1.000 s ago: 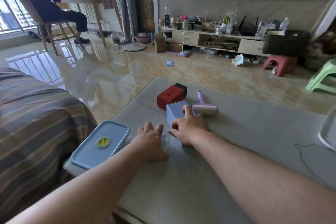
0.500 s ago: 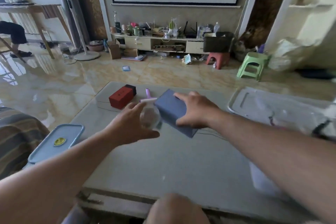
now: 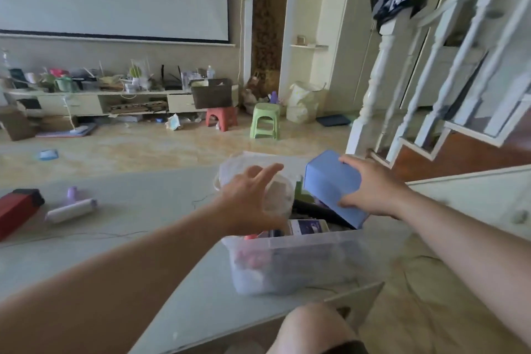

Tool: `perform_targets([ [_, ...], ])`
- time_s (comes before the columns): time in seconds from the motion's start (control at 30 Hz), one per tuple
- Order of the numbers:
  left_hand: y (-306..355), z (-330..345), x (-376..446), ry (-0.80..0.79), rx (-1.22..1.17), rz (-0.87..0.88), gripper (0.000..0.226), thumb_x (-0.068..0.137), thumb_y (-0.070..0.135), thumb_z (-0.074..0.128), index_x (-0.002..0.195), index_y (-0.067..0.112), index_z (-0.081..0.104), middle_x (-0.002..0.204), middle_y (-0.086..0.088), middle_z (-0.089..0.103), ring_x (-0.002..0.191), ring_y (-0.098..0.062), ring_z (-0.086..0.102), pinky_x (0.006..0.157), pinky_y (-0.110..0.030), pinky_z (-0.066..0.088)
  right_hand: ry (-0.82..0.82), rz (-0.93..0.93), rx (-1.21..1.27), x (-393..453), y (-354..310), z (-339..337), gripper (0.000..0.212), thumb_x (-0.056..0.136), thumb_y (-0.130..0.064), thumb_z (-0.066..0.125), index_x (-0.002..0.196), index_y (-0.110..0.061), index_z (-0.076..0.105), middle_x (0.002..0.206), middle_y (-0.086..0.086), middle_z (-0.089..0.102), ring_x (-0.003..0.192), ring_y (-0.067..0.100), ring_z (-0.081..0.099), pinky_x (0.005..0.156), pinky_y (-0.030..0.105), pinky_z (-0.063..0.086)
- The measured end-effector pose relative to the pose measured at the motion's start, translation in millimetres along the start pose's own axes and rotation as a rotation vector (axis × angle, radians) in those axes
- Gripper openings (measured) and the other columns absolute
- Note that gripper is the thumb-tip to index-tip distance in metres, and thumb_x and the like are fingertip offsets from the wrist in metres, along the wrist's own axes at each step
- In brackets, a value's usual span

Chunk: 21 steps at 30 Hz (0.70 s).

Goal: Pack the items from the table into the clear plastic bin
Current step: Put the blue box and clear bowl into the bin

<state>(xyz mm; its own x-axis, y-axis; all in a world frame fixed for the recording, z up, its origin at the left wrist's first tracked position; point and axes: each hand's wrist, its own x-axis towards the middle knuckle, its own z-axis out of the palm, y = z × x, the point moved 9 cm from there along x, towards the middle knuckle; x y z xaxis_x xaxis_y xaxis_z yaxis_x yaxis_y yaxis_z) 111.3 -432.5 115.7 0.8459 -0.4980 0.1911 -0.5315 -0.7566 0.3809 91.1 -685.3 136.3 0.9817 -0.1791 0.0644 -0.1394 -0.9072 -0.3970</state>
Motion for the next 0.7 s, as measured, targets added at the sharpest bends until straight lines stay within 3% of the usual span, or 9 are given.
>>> perform_targets([
  [0.17,27,50,28,-0.107,0.009,-0.006,0.093,0.073,0.069,0.067,0.151,0.054,0.017,0.149,0.005,0.039,0.129,-0.028,0.050,0.097,-0.040,0.043,-0.031,0.102,0.070,-1,68,24,0.109,0.055,-0.045,0.082,0.155,-0.048,0.037,0.157,-0.004,0.044,0.135,0.022,0.050,0.096,0.044,0.054],
  [0.33,27,73,40,-0.125,-0.033,-0.016,0.088,0.076,0.069,0.069,0.150,0.054,0.026,0.150,0.003,0.039,0.124,-0.027,0.051,0.097,-0.043,0.047,-0.108,0.057,-0.004,10,74,41,0.109,0.060,-0.034,0.075,0.156,-0.053,0.028,0.148,-0.002,0.050,0.117,0.027,0.056,0.087,0.039,0.057],
  [0.4,18,76,41,-0.109,-0.066,-0.059,0.089,0.073,0.072,0.070,0.150,0.056,0.028,0.149,0.007,0.039,0.122,-0.023,0.050,0.094,-0.039,0.046,-0.142,0.019,-0.120,16,75,38,0.108,0.063,-0.025,0.073,0.158,-0.050,0.028,0.151,-0.001,0.050,0.122,0.028,0.054,0.094,0.039,0.056],
  [0.5,16,79,43,-0.101,-0.069,-0.060,0.089,0.071,0.071,0.071,0.149,0.057,0.030,0.147,0.010,0.039,0.114,-0.017,0.047,0.088,-0.033,0.042,-0.308,-0.037,-0.321,23,73,41,0.101,0.075,-0.012,0.067,0.158,-0.053,0.027,0.153,-0.002,0.046,0.130,0.026,0.049,0.099,0.039,0.052],
  [0.6,19,81,46,-0.113,-0.045,-0.033,0.088,0.070,0.070,0.072,0.148,0.057,0.032,0.147,0.011,0.040,0.118,-0.017,0.047,0.096,-0.038,0.047,-0.444,-0.031,-0.418,25,68,50,0.091,0.083,-0.008,0.064,0.155,-0.053,0.031,0.144,0.002,0.050,0.116,0.025,0.053,0.091,0.041,0.055],
  [0.7,15,84,46,-0.121,-0.053,-0.043,0.089,0.069,0.074,0.071,0.147,0.058,0.032,0.147,0.011,0.040,0.122,-0.018,0.047,0.101,-0.042,0.046,-0.590,-0.002,-0.386,25,70,62,0.086,0.085,-0.007,0.064,0.154,-0.048,0.033,0.137,0.001,0.052,0.116,0.025,0.056,0.095,0.045,0.055],
])
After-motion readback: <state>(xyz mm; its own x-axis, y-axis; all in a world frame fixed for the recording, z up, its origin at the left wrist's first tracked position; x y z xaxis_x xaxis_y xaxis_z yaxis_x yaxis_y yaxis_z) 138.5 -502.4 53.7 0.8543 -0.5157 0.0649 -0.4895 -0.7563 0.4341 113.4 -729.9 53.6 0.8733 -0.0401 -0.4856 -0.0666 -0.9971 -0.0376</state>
